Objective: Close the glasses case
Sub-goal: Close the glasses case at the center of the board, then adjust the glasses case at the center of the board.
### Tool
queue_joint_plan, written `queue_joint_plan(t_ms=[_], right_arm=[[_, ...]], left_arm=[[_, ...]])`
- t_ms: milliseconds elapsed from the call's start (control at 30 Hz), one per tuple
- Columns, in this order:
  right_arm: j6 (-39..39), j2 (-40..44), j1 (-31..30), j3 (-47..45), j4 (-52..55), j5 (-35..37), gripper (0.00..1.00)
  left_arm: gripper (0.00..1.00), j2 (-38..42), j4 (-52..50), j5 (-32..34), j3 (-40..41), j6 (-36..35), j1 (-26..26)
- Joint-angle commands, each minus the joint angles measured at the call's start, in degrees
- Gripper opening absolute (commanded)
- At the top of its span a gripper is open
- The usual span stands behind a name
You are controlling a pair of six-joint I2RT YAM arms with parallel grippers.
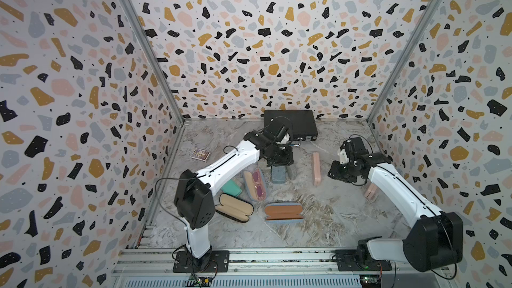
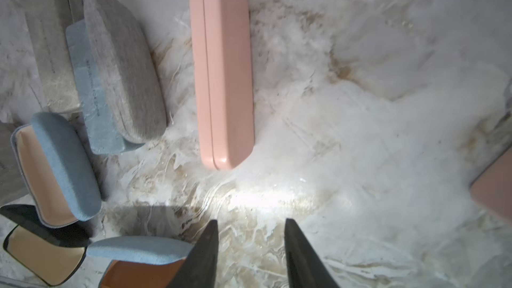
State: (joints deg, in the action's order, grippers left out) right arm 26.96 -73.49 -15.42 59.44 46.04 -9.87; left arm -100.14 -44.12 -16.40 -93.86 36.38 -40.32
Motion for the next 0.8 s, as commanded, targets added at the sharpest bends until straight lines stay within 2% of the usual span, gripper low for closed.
queue_joint_plan(t_ms=[0,167,267,467,767], right_arm=[[2.0,4.5,-4.6,-0.6,4.5,-0.6,0.47],[0.5,4.9,-12.6,0.4,6.5,0.1,0.53],[-0.6,2.7,-17.4,1.1,6.0,1.2,0.55],[-5.1,-2.9,-28.9,2.9,3.5,7.0,0.56],[-11.4,-10.2,-36.7,4.9,1.6,11.1,0.56]], left_arm=[[0.35,7.9,2.7,4.3,6.9,0.9,1.9],[0.44,21.4,3.2,6.6,16.8,2.7,6.9],[0.52,28.0,2.5,7.5,20.9,2.9,10.0],[0.68,37.1,-0.4,7.6,27.2,2.6,14.7],[0.71,43.2,-1.7,7.7,31.4,3.2,16.8]])
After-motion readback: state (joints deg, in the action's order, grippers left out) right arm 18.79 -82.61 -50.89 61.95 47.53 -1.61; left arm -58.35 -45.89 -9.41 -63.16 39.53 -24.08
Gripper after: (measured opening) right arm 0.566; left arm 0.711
